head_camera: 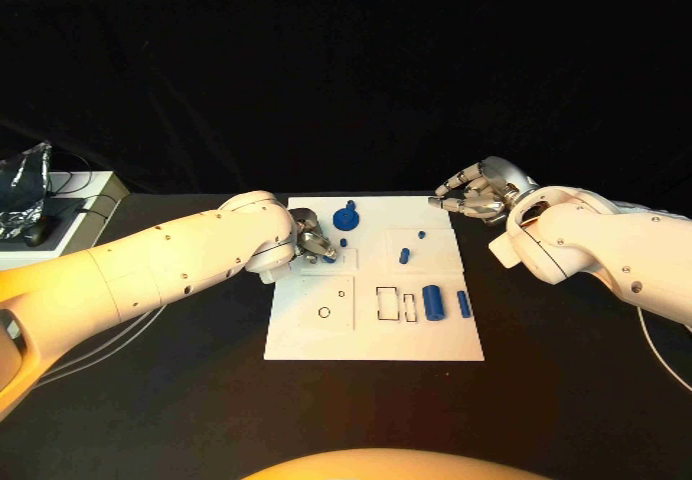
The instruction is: Assemble the parts on the task board
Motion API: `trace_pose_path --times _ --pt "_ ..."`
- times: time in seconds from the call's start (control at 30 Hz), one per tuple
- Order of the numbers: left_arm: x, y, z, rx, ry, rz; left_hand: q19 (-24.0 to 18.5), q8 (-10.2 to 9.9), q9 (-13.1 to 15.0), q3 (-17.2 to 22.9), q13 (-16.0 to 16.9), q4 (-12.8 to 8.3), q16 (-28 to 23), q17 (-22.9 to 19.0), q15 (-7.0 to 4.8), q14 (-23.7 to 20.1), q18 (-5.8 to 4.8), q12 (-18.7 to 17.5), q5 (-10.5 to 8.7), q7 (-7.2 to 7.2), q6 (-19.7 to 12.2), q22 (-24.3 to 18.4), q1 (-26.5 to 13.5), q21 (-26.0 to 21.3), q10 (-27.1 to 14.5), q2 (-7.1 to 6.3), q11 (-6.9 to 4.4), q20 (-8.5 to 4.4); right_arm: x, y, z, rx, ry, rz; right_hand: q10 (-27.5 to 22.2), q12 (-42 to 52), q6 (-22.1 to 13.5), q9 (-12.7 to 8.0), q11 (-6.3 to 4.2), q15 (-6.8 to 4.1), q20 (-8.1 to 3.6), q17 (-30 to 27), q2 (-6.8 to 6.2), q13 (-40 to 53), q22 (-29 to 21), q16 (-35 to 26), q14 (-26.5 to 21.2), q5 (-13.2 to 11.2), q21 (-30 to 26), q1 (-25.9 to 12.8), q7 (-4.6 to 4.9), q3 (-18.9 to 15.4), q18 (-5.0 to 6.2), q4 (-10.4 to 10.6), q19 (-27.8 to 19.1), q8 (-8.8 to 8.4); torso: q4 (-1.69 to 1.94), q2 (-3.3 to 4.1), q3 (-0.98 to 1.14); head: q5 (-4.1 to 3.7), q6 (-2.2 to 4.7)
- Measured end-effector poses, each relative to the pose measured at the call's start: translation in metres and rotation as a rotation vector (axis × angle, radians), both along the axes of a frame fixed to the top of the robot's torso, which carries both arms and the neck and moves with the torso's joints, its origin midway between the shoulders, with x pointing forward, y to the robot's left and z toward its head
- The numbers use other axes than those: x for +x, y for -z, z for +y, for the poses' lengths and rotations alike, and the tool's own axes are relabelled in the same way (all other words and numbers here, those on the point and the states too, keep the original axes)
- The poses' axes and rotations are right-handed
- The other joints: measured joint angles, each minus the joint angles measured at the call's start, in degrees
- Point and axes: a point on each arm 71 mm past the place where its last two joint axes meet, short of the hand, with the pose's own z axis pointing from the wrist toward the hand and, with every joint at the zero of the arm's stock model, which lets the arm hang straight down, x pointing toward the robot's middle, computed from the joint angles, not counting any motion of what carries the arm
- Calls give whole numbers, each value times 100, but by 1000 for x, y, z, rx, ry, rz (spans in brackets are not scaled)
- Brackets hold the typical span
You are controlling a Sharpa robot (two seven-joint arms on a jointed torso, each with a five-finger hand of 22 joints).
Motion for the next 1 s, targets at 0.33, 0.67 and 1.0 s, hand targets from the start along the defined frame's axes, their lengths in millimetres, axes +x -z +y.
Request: trace_pose_path --times 0.33,0.67,1.0 --pt "1 0 2 19 1 -4 0 101 3 -1 -15 -1 -3 0 0 0 0 0 -12 -10 -9 0 0 0 0 0 2 0 0 0 0 0 0 1 0 0 -21 8 0 0 0 0 31 0 -1 0 0 0 0 -31 -21 16 0 -16 0 0 5 -6 -4 9 -14" --pt "1 0 2 27 7 -2 0 101 41 -1 -24 -1 -3 0 0 0 1 0 2 -10 -10 0 0 0 0 0 4 0 0 0 0 -1 0 1 0 0 -21 7 0 0 0 0 31 4 -1 0 0 0 0 -30 -22 16 0 -16 0 0 3 -5 -5 23 -24" --pt "1 0 0 33 11 3 5 100 246 -1 -43 -1 -3 0 1 0 0 -20 2 -11 -10 -1 0 0 1 0 7 -5 0 0 0 0 -1 2 0 0 -21 7 0 0 0 -1 30 3 -2 0 0 0 0 -30 -21 16 0 -16 0 0 2 -4 -2 23 -34"
